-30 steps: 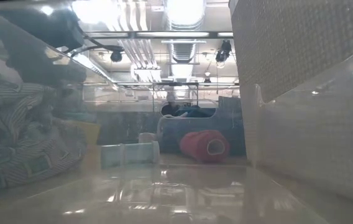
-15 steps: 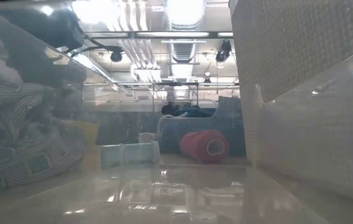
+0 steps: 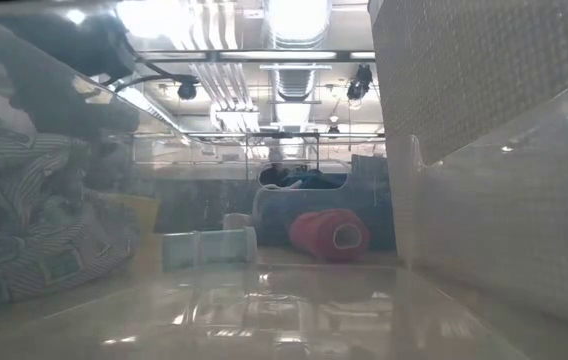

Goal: Pick & Place Medicine items
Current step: Put the red rolled bandage into the yellow bin

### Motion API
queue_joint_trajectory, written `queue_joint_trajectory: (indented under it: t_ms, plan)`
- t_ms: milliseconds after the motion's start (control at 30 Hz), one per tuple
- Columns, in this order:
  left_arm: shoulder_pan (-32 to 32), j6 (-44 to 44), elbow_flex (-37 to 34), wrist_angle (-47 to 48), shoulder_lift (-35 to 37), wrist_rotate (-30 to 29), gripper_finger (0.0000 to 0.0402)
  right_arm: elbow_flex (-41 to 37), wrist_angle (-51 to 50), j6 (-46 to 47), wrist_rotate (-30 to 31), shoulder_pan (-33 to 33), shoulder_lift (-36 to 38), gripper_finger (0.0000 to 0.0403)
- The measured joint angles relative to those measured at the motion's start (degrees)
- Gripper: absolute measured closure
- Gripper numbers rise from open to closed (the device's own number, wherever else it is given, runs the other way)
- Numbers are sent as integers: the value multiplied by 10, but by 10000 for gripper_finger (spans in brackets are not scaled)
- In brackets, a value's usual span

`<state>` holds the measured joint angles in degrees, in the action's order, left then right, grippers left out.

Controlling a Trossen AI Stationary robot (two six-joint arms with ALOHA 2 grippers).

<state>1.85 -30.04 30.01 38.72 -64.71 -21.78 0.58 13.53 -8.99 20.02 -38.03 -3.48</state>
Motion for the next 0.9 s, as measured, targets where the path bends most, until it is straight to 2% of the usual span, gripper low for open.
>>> queue_joint_trajectory:
  t_ms: [900]
  plan:
    - [1,76,87,-6,0,2,134,0,0,0,0,0,0,394]
